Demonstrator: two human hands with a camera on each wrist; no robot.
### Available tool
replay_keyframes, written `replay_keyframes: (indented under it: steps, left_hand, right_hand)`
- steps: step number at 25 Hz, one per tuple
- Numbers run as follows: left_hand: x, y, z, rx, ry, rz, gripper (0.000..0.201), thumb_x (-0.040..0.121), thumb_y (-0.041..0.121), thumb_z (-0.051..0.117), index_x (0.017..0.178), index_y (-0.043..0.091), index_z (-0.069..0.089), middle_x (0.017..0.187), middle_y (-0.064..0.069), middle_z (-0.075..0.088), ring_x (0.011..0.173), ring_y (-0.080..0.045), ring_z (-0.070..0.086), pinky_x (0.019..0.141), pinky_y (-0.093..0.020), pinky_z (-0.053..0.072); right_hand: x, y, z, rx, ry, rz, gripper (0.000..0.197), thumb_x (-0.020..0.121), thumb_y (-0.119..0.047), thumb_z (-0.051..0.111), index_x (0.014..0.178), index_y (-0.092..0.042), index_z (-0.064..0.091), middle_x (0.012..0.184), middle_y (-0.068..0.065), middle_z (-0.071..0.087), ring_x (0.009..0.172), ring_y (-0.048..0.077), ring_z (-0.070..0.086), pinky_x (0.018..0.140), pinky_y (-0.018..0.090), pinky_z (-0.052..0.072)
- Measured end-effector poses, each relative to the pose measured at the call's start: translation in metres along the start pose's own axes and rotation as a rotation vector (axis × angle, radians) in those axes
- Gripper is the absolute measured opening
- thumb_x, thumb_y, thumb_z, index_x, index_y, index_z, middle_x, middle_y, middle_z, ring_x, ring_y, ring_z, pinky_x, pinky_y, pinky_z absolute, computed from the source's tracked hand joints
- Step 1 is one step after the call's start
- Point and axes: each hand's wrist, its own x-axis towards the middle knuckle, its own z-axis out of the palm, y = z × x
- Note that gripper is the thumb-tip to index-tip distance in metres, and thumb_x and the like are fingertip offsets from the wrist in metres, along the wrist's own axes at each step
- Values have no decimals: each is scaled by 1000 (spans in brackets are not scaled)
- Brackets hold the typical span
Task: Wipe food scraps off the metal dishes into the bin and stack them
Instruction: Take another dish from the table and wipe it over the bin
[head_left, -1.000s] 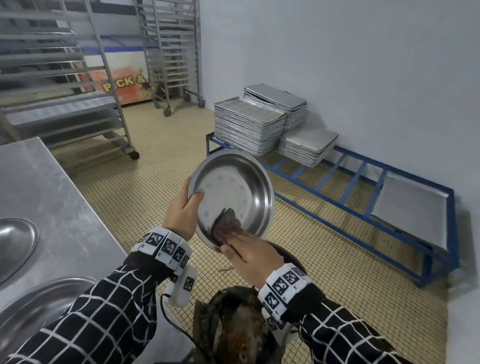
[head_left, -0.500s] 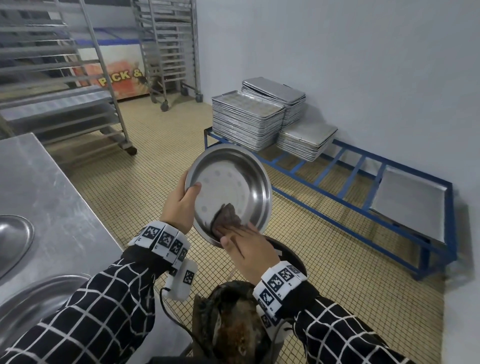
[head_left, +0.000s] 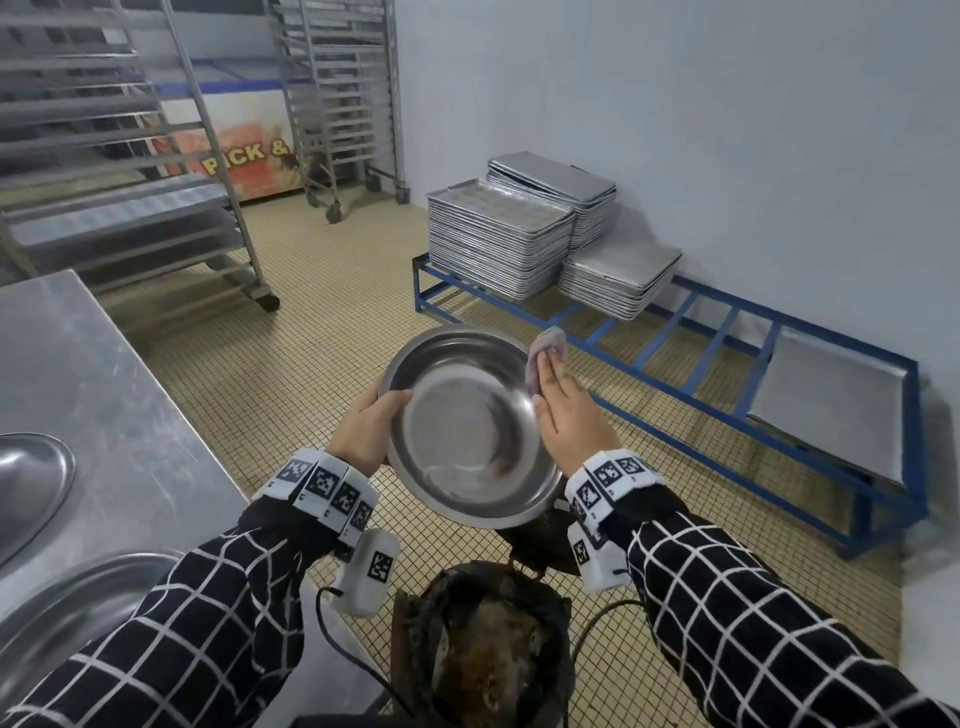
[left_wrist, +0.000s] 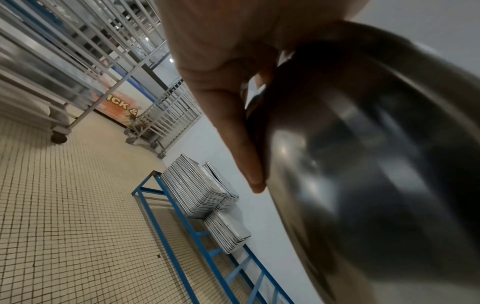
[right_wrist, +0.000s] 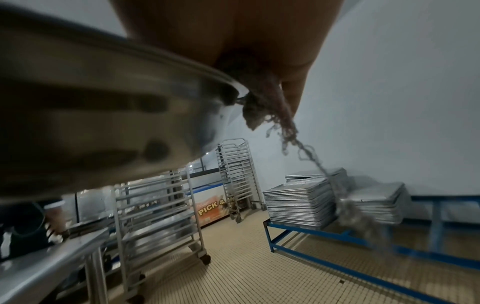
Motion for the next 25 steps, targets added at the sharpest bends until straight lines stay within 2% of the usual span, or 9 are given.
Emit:
replay_keyframes:
  steps: [3,7,12,16,18,20,21,23,25]
  left_hand:
    - [1,-6,1,-15,-21,-44,18,95,16,46,98,23,62,89,-12,65,80,-27,60,74,-37,51]
    - [1,-9,-2,-28,-30,-68,18,92,21,50,99,28,64,87,-12,67,80,-31,62,85,-47,51]
    - [-4,2,9,-62,25,17,23,96,13,45,95,29,62,84,2,65,76,-14,59,70,-26,44]
    - [0,0,18,-178,144,56,22,97,18,45,111,27,59,95,3,65,82,-12,61,71,-24,45]
    - [2,-2,19,-206,150,86,25,97,23,46,119,29,55,105,1,65,91,-15,63,78,-29,50]
    - [6,-5,15,-132,89,106,33,95,28,50,127,27,49,109,-3,65,91,-19,66,81,-35,54]
    - [7,-3,11,-107,33,99,35,93,29,52,127,28,46,107,-5,65,85,-19,68,75,-34,56]
    - [9,1,4,-146,-84,61,41,82,37,62,119,30,46,97,-7,65,70,-21,68,62,-33,56]
    - [7,6,1,-235,-177,-17,46,76,38,63,117,22,49,84,-4,68,65,-20,67,61,-33,56]
  right_hand:
    - [1,4,-5,268,56,81,54,102,-29,35,152,-21,17,150,-2,36,131,16,42,99,27,37]
    - [-8,7,-4,572,119,154,46,98,-24,50,143,-23,41,132,-10,54,118,5,49,96,20,39]
    - [-13,6,-5,769,190,346,33,94,-39,54,124,-25,54,107,-17,61,97,2,58,84,25,46]
    - [-19,-1,1,830,303,407,28,95,-34,54,119,-21,53,99,-13,59,90,1,57,69,17,44]
    - [-20,-4,-1,813,345,409,27,95,-32,54,119,-20,53,98,-11,59,87,3,57,68,18,43]
    - [-20,-3,-9,787,356,388,23,95,-31,54,115,-20,55,96,-10,60,87,6,58,68,19,42]
    - [-19,0,-14,777,349,370,22,95,-32,54,113,-19,57,96,-10,61,87,5,58,67,17,42]
    - [-18,7,-24,751,307,303,21,94,-34,55,109,-19,59,96,-9,63,89,4,59,71,18,45]
    - [-18,10,-31,738,257,230,18,93,-34,57,105,-21,60,96,-8,65,90,6,62,76,20,47]
